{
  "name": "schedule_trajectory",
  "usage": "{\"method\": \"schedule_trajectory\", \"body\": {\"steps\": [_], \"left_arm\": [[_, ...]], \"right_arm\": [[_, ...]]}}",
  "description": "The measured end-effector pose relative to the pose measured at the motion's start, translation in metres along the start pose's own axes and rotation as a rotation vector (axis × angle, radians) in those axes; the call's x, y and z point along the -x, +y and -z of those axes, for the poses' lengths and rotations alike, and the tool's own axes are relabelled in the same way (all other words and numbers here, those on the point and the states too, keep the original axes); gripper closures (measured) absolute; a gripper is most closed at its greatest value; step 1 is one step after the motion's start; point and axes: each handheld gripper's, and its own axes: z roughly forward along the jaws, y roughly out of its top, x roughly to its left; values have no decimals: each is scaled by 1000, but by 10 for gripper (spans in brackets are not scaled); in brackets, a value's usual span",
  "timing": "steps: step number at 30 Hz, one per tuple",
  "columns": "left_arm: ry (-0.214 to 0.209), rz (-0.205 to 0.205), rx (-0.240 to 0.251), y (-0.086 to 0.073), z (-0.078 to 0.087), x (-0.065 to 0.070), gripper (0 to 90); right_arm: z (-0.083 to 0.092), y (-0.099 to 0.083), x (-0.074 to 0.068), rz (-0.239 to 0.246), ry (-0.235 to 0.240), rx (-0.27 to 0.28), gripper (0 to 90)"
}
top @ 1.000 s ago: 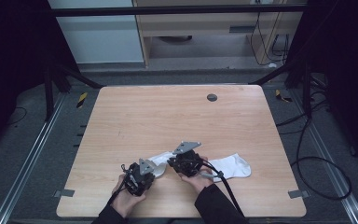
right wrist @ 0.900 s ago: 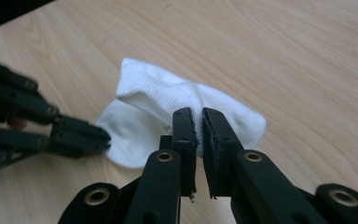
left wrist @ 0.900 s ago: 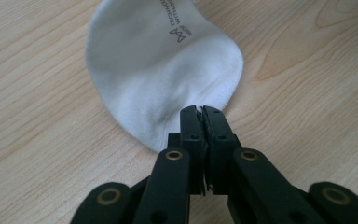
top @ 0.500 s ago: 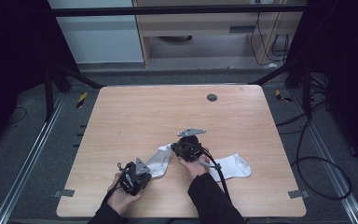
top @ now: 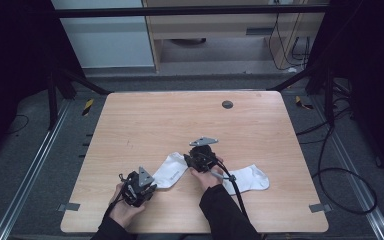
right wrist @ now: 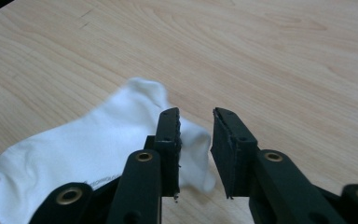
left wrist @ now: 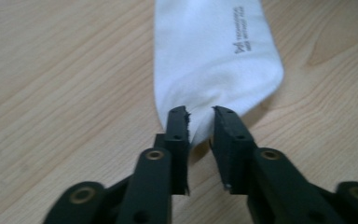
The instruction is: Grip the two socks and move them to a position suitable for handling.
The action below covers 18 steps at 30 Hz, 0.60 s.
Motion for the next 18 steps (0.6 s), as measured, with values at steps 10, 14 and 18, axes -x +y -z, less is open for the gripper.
{"method": "schedule_trajectory", "body": {"steps": [10,14,18], "left_arm": [[45,93,67,-1,18,-12,582],[37,144,124,8,26,-13,555],[17,146,142,18,27,-6,548]], "right_arm": [[21,5,5,17,9,38,643],[42,8,13,20,14,75,585],[62,6,23,20,17,94,536]]}}
